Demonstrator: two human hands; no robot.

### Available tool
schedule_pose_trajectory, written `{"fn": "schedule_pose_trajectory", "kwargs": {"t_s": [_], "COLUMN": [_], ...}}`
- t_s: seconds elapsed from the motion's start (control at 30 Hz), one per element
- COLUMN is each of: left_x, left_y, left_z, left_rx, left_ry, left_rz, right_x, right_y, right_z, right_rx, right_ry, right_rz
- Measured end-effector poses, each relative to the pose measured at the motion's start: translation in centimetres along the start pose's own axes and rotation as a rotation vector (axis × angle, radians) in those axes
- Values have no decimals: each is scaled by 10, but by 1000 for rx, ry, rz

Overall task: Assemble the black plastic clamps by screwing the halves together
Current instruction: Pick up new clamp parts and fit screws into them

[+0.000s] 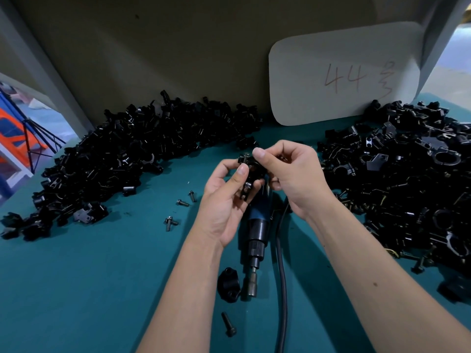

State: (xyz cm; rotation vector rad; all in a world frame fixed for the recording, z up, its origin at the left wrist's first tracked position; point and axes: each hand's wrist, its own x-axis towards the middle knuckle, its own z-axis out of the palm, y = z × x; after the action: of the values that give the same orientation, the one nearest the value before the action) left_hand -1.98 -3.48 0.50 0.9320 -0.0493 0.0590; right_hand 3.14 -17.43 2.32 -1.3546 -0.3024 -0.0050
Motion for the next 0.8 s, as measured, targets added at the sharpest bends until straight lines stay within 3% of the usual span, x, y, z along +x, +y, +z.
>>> {"fn": "schedule_pose_trajectory", "kwargs": {"t_s": [0.47, 0.8], "left_x": [6, 5], "left_y": [-9, -10], "left_z": [-3, 4], "left_rx": [421, 413], "left_ry": [102, 123], "left_rz": [293, 300], "right_x": [-1, -4], "right_y": [0, 3], "right_z": [-4, 6], "right_rx": [-304, -128], "right_ry": [-153, -60], "right_rz": [-264, -195]}}
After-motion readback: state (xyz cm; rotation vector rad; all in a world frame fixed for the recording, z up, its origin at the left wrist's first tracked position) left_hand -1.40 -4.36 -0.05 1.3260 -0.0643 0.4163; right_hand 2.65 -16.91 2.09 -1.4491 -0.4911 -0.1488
